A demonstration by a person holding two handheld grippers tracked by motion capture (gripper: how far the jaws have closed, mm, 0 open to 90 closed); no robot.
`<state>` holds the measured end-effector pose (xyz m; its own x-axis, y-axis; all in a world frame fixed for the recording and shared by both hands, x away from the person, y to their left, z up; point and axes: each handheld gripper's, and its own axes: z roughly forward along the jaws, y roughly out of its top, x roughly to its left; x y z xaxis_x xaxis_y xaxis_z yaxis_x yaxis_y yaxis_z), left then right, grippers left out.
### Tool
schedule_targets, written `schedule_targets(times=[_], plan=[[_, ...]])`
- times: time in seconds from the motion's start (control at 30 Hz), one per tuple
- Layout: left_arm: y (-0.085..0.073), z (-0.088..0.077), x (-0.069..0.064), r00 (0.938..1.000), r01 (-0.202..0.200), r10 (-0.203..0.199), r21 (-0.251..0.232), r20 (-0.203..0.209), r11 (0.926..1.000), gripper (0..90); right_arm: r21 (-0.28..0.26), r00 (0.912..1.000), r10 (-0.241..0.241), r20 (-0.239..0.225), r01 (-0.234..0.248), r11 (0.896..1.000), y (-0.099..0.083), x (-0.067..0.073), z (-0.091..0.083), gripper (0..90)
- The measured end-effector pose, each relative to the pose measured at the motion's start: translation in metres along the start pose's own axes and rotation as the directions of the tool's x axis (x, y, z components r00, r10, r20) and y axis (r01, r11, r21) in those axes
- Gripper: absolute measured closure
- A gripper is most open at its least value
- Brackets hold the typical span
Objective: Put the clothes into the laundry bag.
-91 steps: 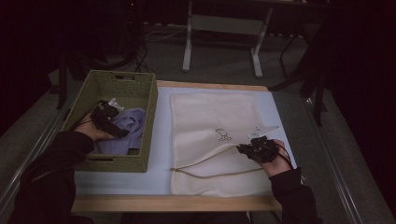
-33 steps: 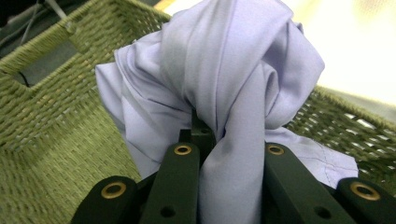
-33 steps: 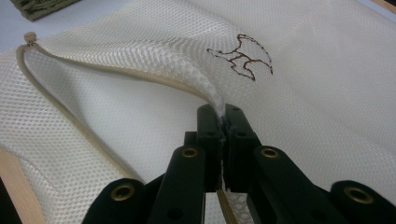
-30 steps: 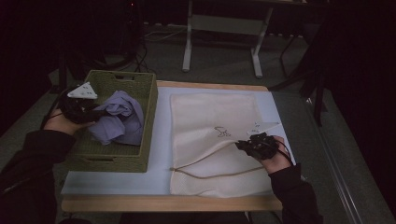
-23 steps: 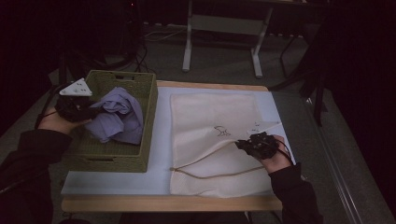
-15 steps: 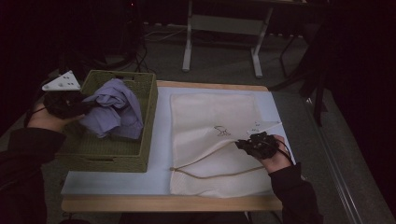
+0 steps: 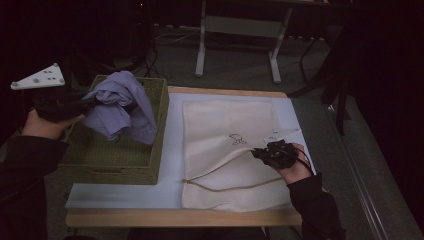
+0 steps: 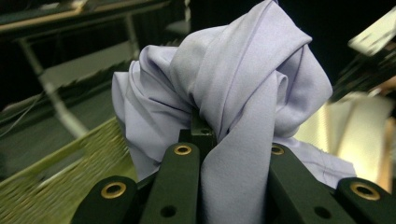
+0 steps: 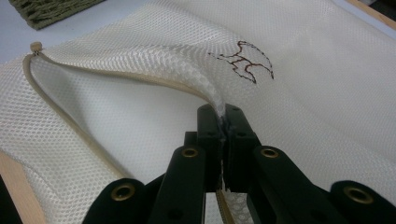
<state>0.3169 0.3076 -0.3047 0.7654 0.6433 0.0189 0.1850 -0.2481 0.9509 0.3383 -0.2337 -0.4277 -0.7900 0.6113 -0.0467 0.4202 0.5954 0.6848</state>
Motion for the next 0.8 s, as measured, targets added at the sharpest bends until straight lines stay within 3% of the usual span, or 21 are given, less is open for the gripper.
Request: schedule_targets(times=[0.1, 0.27, 0.47, 0.57, 0.63, 0.8], plan=[[0.002, 0.006, -0.007, 0.9996, -0.005, 0.006, -0.031, 0.027, 0.9995, 84.1, 0.001, 1.0, 0.001, -0.001, -0.001, 1.0, 0.001, 0.001, 0.001, 86.8], [0.005, 0.011, -0.018, 0.9953, 0.033, -0.022, -0.119, 0.094, 0.9924, 84.1, 0.0, 1.0, -0.002, -0.002, 0.002, 1.0, 0.001, 0.001, 0.0, 86.8], [0.008, 0.022, -0.037, 0.9908, 0.023, -0.002, -0.151, 0.135, 0.9882, 84.1, -0.002, 1.0, 0.002, 0.008, -0.002, 1.0, 0.003, 0.001, 0.0, 87.1], [0.008, 0.03, -0.05, 0.9849, 0.028, 0.004, -0.182, 0.173, 0.9829, 84.1, -0.01, 0.9999, 0.008, 0.015, -0.008, 1.0, 0.004, 0.0, 0.0, 87.4], [0.007, 0.037, -0.058, 0.977, 0.037, 0.005, -0.197, 0.213, 0.9798, 84.1, -0.013, 0.9998, 0.008, 0.016, -0.008, 1.0, 0.006, -0.001, 0.0, 87.5], [0.011, 0.056, -0.081, 0.9629, 0.016, 0.035, -0.186, 0.268, 0.9824, 84.1, -0.01, 0.9997, 0.013, 0.019, -0.013, 1.0, 0.007, 0.0, 0.0, 87.5]])
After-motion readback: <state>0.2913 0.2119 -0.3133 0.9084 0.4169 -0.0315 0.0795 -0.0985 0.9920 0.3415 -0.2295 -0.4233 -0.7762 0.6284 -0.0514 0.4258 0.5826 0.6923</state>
